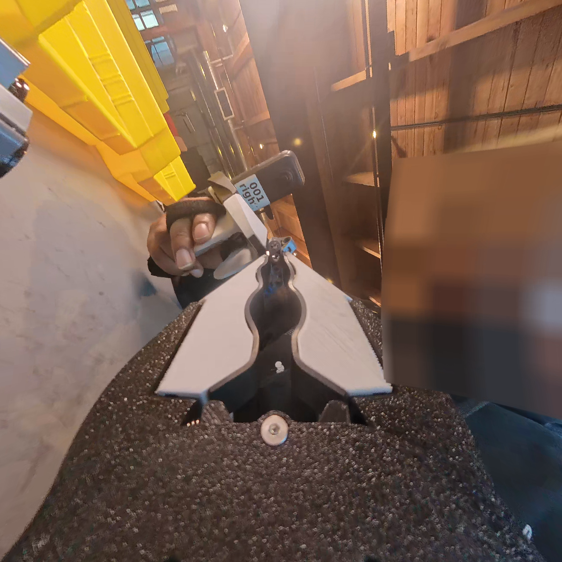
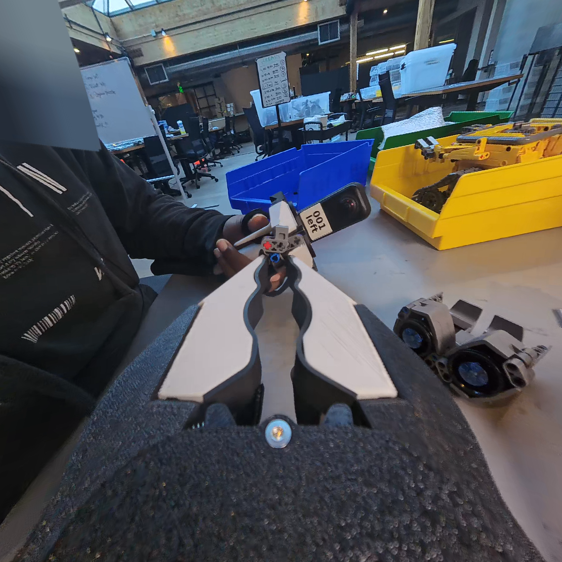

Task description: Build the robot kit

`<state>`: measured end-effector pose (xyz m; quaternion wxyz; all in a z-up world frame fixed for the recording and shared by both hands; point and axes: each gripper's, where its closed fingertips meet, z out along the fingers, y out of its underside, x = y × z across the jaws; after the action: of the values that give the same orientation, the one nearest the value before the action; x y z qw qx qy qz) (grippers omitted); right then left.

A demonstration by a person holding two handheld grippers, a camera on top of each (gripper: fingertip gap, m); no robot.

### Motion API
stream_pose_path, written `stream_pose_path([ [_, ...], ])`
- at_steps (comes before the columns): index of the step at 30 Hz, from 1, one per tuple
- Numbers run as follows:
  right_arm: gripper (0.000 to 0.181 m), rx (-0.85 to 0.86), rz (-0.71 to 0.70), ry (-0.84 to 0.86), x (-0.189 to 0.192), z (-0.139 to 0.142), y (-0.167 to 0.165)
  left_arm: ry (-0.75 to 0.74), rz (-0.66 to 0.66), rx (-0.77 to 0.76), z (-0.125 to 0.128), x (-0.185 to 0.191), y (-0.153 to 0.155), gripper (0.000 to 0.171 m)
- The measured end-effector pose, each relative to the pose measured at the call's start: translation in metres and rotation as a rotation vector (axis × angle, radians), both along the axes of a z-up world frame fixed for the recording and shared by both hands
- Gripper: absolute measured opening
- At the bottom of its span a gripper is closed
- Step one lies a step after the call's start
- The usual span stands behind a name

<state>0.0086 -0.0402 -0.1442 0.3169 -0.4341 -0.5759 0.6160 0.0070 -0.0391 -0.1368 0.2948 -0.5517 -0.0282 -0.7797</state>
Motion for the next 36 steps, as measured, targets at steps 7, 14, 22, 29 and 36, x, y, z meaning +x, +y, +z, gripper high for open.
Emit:
stream_pose_path([
  [7,0.01,-0.028,-0.083,-0.019,-0.009,-0.005,0.01,0.039,0.09,-0.008,-0.004,-0.009,0.011,0.008],
  [14,0.01,-0.06,-0.099,-0.056,-0.008,-0.011,0.019,0.186,0.115,0.042,-0.009,-0.013,0.01,0.007],
  [22,0.01,0.001,-0.166,-0.188,-0.005,-0.034,0.042,0.778,-0.1,-0.007,-0.075,-0.001,-0.004,0.007],
  [29,0.01,-0.01,-0.161,-0.209,0.0,-0.035,0.044,0.952,-0.174,-0.068,-0.105,-0.01,0.011,0.016],
  [36,0.01,-0.06,-0.173,-0.189,0.003,-0.029,0.053,0.969,-0.193,0.02,-0.091,-0.026,0.012,0.023],
])
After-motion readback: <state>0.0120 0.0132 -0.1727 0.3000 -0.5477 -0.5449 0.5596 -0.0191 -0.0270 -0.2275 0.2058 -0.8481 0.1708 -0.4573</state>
